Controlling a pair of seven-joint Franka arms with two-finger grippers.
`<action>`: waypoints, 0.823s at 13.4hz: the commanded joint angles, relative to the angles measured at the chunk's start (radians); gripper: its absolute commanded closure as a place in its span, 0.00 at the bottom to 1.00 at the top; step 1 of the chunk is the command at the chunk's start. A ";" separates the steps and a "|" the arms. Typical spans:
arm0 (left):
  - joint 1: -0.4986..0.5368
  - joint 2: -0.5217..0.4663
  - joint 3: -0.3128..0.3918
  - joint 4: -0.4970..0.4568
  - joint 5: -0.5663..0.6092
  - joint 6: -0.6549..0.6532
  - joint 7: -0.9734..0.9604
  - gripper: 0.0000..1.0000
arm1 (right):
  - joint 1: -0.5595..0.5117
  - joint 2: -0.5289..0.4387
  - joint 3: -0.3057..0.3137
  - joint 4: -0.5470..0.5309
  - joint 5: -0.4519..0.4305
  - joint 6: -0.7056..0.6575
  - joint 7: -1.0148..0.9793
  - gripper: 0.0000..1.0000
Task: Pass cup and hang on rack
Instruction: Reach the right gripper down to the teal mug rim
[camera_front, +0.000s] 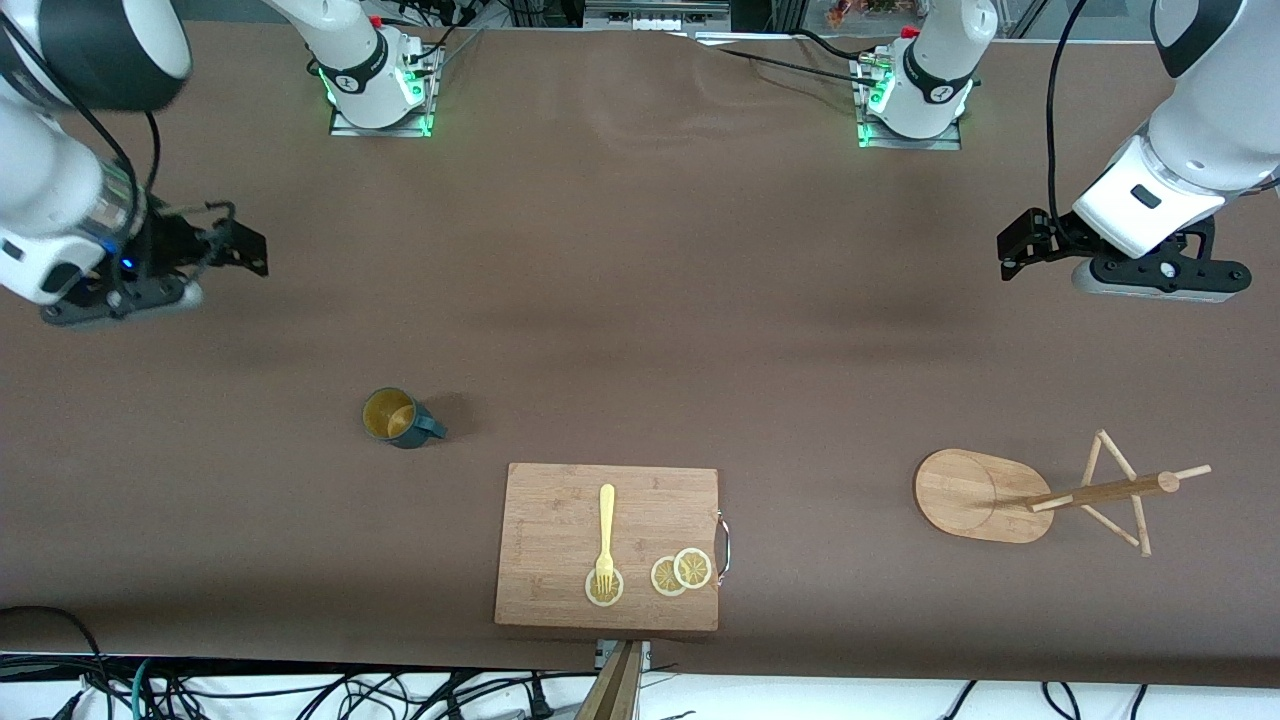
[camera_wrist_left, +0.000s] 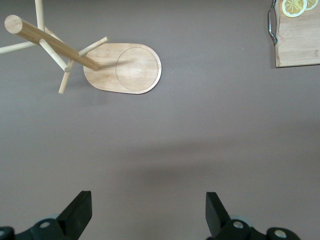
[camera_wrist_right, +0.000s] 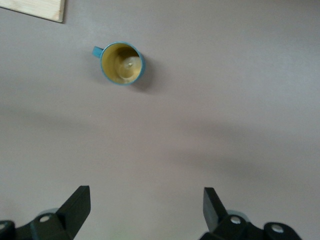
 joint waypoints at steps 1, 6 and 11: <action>-0.002 -0.003 0.000 0.020 -0.002 -0.026 0.014 0.00 | -0.005 0.128 0.001 0.015 0.024 0.095 -0.001 0.00; -0.002 -0.004 0.000 0.020 -0.002 -0.032 0.012 0.00 | 0.001 0.369 0.001 0.105 0.081 0.237 0.005 0.02; -0.003 -0.003 -0.009 0.020 -0.002 -0.035 0.008 0.00 | 0.001 0.495 0.001 0.162 0.101 0.343 0.008 0.06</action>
